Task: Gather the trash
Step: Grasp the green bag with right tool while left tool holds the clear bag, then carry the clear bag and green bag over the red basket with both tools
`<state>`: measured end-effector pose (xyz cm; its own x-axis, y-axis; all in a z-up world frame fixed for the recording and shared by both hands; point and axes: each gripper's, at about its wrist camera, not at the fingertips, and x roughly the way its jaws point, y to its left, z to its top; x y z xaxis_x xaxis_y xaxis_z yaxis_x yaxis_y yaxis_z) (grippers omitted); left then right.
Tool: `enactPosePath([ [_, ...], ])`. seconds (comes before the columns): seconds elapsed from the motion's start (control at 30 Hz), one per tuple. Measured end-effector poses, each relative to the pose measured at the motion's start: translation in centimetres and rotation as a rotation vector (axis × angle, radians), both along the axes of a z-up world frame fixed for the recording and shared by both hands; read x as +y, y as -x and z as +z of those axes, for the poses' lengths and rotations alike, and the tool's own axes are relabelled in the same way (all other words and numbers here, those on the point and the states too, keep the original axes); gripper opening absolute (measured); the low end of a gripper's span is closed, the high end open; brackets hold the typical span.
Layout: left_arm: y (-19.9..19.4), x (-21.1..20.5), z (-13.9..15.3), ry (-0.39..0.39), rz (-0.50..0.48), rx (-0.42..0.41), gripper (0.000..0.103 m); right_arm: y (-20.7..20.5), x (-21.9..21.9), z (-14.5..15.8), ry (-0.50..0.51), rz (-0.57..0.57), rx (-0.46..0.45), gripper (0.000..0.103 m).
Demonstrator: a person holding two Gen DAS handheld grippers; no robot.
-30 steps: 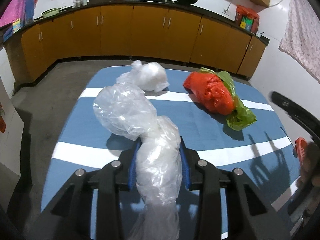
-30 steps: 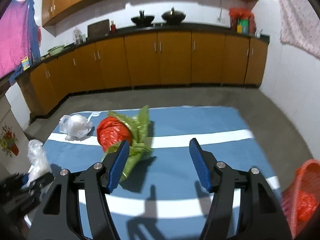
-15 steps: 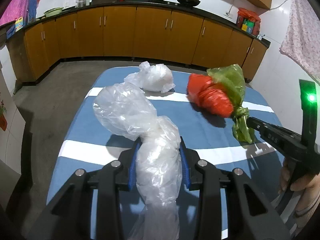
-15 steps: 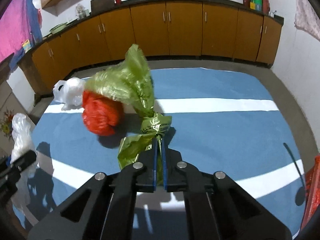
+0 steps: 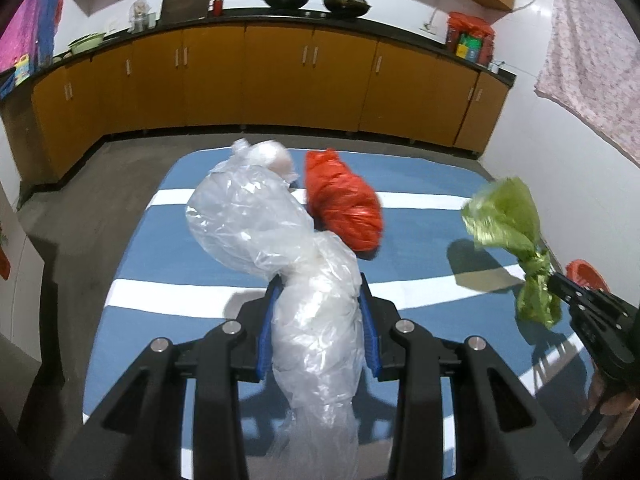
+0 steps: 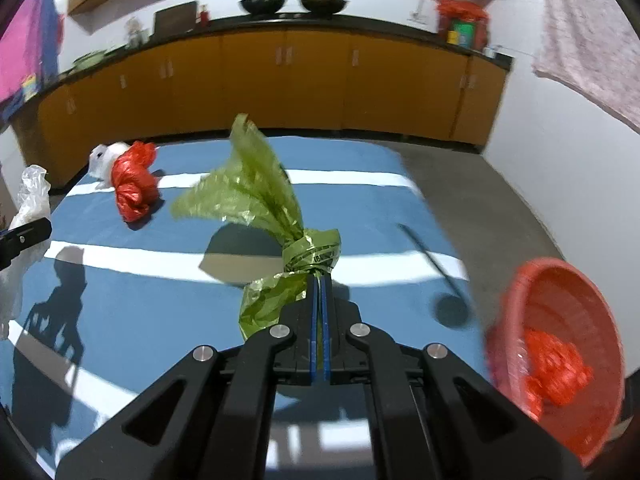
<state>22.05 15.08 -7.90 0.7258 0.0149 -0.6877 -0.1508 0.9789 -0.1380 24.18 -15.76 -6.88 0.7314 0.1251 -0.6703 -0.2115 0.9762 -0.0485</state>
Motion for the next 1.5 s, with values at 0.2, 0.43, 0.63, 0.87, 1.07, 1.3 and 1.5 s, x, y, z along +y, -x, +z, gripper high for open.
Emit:
enactPosePath([
  [0.2, 0.8, -3.4, 1.2, -0.009, -0.069, -0.02, 0.036, 2.8, -4.6, 1.9, -0.029, -0.106, -0.043, 0.002],
  [0.43, 1.5, -7.5, 2.0, 0.01, -0.146, -0.026, 0.036, 4.5, -6.4, 1.3, -0.072, -0.122, -0.001, 0.001],
  [0.63, 2.3, -8.6, 1.9, 0.008, -0.155, -0.016, 0.036, 3.6, -6.7, 1.0, -0.176, -0.123, 0.033, 0.031],
  [0.87, 2.6, -7.8, 2.1, -0.019, -0.136, -0.011, 0.036, 0.0, -4.0, -1.7, -0.177, -0.122, 0.103, 0.056],
  [1.07, 2.4, -7.3, 1.5, -0.015, -0.127, 0.004, 0.036, -0.3, -3.3, -3.9, -0.123, -0.092, 0.179, 0.029],
  [1.3, 2.2, -9.2, 1.6, -0.001, -0.179, -0.006, 0.036, 3.1, -6.6, -0.6, -0.156, -0.136, 0.082, 0.025],
  [1.5, 2.1, -12.2, 2.3, 0.004, -0.241, -0.026, 0.036, 6.0, -10.3, 2.7, -0.147, -0.201, -0.014, 0.025],
])
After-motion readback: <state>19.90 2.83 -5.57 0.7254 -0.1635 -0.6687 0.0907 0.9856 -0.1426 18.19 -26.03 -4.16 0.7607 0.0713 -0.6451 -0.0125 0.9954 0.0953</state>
